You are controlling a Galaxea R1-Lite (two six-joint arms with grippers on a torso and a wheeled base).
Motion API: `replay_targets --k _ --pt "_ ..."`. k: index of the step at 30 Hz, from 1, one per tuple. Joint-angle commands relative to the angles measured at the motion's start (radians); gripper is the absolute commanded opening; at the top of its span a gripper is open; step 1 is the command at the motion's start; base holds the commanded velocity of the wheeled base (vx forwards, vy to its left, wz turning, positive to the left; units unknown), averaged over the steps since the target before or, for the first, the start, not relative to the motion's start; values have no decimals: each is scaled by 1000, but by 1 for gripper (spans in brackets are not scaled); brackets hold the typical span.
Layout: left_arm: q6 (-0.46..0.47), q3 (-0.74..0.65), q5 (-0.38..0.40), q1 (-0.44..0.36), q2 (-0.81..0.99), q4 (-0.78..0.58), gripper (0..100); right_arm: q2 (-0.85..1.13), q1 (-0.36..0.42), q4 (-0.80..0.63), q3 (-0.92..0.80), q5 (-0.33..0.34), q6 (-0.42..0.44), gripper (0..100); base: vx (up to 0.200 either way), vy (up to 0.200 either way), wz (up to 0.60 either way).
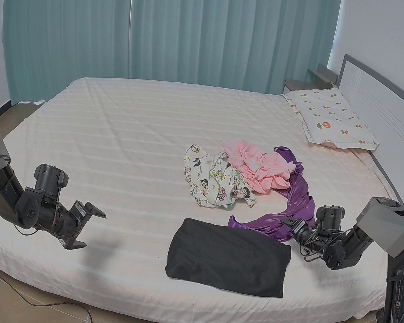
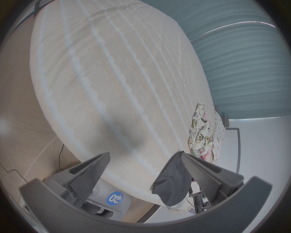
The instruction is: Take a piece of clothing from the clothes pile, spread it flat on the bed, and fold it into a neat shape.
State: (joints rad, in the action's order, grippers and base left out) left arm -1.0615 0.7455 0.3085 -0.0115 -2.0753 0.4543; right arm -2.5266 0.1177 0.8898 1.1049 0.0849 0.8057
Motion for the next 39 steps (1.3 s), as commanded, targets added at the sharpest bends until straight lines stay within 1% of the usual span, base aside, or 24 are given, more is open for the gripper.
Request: replay_targets --k 1,5,9,10,13,14,15,18,19,20,21,24,25,27,30,31,32,35,37,39 --pt "0 0 0 -1 0 0 100 -26 0 -11 29 -1 10 100 0 0 0" --pt "0 0 0 -1 0 0 100 -46 2 -72 75 1 13 100 0 0 0" --pt "0 0 -3 -1 0 0 100 -67 2 -94 118 1 18 100 0 0 0" --pt "0 0 -3 -1 0 0 100 -67 2 -94 118 1 18 0 0 0 0" --pt "-2 0 -19 -1 -2 0 100 -86 0 -57 193 -16 119 0 0 0 0" --pt "-2 0 -19 -1 -2 0 100 -90 -3 -35 219 -40 161 0 0 0 0" --pt "-2 0 -19 -1 -2 0 100 -92 -9 -20 234 -60 182 0 0 0 0" --pt "-2 0 -19 -1 -2 0 100 -92 -36 21 274 -100 216 0 0 0 0" --pt "-2 0 -19 -1 -2 0 100 -89 -59 66 300 -122 228 0 0 0 0" --pt "-2 0 -19 -1 -2 0 100 -89 -62 70 302 -125 230 0 0 0 0" --pt "-2 0 -19 -1 -2 0 100 -89 -89 117 322 -159 245 0 0 0 0" --pt "-2 0 -19 -1 -2 0 100 -97 -133 146 359 -205 250 0 0 0 0" --pt "-2 0 -19 -1 -2 0 100 -97 -133 146 359 -205 250 0 0 0 0" --pt "-2 0 -19 -1 -2 0 100 -98 -164 135 374 -215 245 0 0 0 0" --pt "-2 0 -19 -1 -2 0 100 -104 -167 135 375 -217 242 0 0 0 0" --pt "-2 0 -19 -1 -2 0 100 -121 -168 135 378 -220 197 0 0 0 0" --pt "-2 0 -19 -1 -2 0 100 -121 -170 135 378 -224 179 0 0 0 0" --pt "-2 0 -19 -1 -2 0 100 -121 -173 126 368 -228 164 0 0 0 0" --pt "-2 0 -19 -1 -2 0 100 -120 -170 74 359 -228 136 0 0 0 0" --pt "-2 0 -19 -1 -2 0 100 -121 -168 58 346 -228 116 0 0 0 0"
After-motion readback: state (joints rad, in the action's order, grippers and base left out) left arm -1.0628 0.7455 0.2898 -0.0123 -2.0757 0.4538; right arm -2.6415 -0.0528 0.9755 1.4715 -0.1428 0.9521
